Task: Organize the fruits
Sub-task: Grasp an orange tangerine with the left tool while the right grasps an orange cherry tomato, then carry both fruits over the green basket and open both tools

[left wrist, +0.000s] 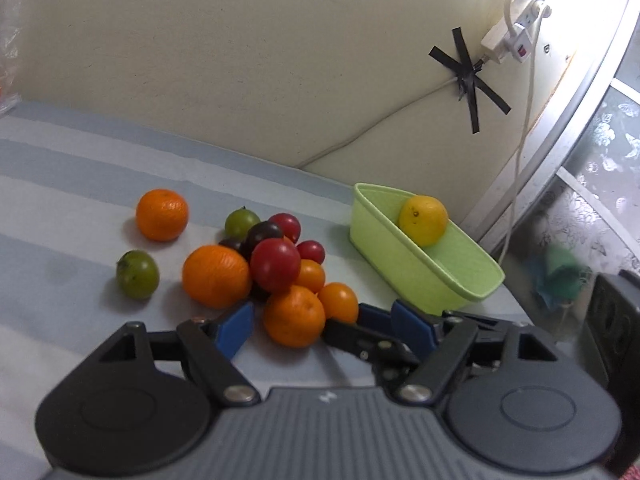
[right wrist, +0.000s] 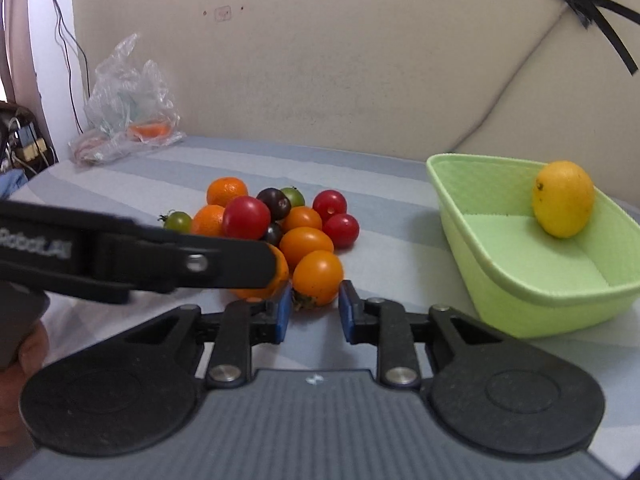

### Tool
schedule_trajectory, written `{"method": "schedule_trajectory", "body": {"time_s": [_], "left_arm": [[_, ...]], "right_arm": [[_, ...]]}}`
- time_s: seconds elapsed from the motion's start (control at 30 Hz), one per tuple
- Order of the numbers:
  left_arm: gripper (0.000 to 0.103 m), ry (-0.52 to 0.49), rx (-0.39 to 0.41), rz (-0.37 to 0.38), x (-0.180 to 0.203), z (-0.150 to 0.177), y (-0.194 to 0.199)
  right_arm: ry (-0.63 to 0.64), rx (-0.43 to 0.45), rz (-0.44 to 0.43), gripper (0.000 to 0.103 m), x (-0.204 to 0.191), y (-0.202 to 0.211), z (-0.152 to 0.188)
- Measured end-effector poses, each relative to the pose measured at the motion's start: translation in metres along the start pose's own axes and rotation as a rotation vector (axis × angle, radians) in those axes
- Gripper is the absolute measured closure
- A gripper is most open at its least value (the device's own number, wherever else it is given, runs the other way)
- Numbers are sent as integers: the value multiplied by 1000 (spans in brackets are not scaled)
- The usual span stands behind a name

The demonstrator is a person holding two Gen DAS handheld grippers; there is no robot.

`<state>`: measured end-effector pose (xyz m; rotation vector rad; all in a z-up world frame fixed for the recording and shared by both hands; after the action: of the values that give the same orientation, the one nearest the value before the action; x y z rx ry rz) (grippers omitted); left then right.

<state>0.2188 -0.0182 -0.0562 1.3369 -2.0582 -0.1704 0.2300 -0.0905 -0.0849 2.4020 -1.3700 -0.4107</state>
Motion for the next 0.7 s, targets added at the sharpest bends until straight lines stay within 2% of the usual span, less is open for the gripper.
{"method": "schedule_trajectory", "body": {"time_s": [0.07, 0.13, 0.17, 0.2, 0.23, 0.3, 0.37, 0.53, 0.67, 0.7], "left_arm": [[36, 16, -10, -8, -3, 3, -7], [50, 30, -14, -24, -8, 6, -11], [53, 32, -9, -32, -10, 8, -11], [62, 33, 1, -41, -12, 9, -9], [66, 39, 2, -45, -14, 11, -6], [67, 76, 8, -23, -17, 14, 2], [67, 101, 20, -20, -21, 17, 15], [67, 98, 26, -22, -30, 33, 50], [67, 68, 26, -34, -29, 41, 68], [67, 66, 25, -35, -28, 42, 69]], "right_arm": [[0, -10, 2, 72, 0, -3, 3], [-14, -14, -2, 72, 2, -3, 2], [-22, -12, -1, 71, 3, -2, 2], [-27, -16, 4, 70, 5, -1, 2], [-29, -17, 10, 70, 7, -1, 2], [-44, -9, 3, 68, 9, 1, 1], [-32, -15, -6, 61, 7, 0, 1], [9, 5, 0, 57, 3, -1, -4], [-11, -24, 12, 60, 6, -14, -6], [-23, -39, 10, 70, 7, -18, -5]]}}
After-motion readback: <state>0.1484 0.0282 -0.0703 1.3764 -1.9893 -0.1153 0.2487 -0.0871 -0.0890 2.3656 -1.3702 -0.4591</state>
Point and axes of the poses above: each gripper's, at about its wrist camera, not at the fingertips, and y roughly against the way its jaws point, x to its right, z to its underside, the point moved 10 cm from there along -y, roughly the way its jaws point, and after that the axes turned 7 degrees about x, right-handed, at the moved point
